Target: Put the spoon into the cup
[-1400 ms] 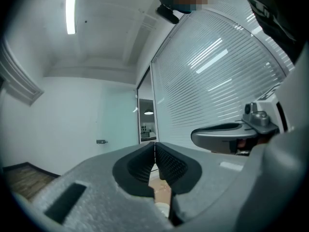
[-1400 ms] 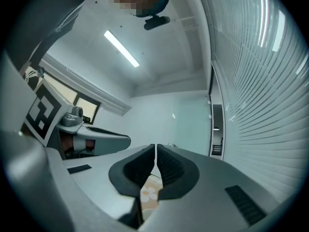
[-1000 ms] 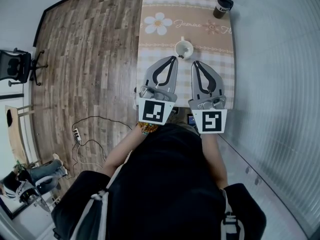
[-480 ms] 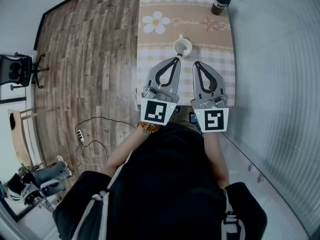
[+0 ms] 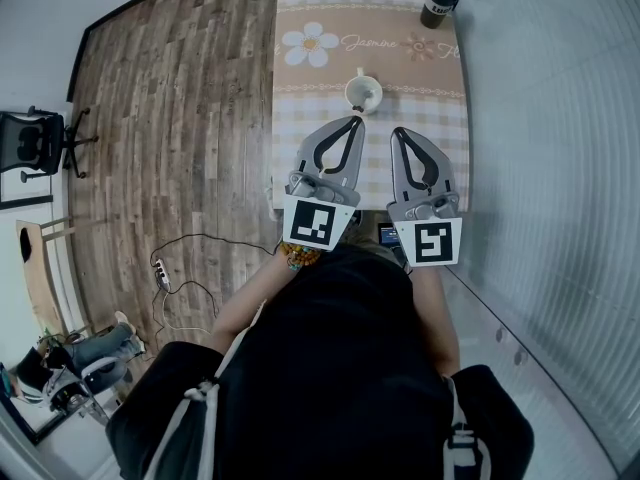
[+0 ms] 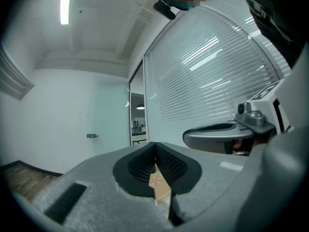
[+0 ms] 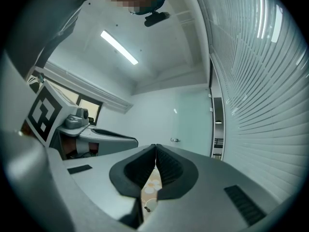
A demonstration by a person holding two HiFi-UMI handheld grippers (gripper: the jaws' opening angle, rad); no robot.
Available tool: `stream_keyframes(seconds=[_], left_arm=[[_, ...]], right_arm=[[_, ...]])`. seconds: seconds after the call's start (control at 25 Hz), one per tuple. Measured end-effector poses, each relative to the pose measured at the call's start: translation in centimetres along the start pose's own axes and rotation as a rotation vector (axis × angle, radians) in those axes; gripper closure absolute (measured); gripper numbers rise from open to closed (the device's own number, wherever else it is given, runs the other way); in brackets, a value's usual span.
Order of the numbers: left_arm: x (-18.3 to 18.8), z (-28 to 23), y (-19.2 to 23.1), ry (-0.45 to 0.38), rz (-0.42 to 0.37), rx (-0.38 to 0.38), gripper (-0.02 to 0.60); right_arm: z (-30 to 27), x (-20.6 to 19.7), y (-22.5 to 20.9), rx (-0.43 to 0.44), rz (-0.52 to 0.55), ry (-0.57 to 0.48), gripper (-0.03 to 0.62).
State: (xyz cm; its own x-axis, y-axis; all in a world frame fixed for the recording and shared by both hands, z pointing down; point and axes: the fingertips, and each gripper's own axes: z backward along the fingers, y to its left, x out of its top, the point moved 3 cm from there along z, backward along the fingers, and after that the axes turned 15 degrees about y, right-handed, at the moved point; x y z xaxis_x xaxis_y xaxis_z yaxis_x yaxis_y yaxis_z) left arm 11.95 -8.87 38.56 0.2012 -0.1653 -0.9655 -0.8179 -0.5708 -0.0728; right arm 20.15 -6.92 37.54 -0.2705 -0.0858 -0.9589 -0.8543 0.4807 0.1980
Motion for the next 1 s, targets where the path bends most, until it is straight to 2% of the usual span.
stream_keyframes(seconds=[1.0], left_arm=[[-0.98,-0.47,-0.58,0.028,-0.012,-0.027,0.566]], right_arm=[[0.05,-0.35,0.04,0.008,0.033,-0.001,0.586]])
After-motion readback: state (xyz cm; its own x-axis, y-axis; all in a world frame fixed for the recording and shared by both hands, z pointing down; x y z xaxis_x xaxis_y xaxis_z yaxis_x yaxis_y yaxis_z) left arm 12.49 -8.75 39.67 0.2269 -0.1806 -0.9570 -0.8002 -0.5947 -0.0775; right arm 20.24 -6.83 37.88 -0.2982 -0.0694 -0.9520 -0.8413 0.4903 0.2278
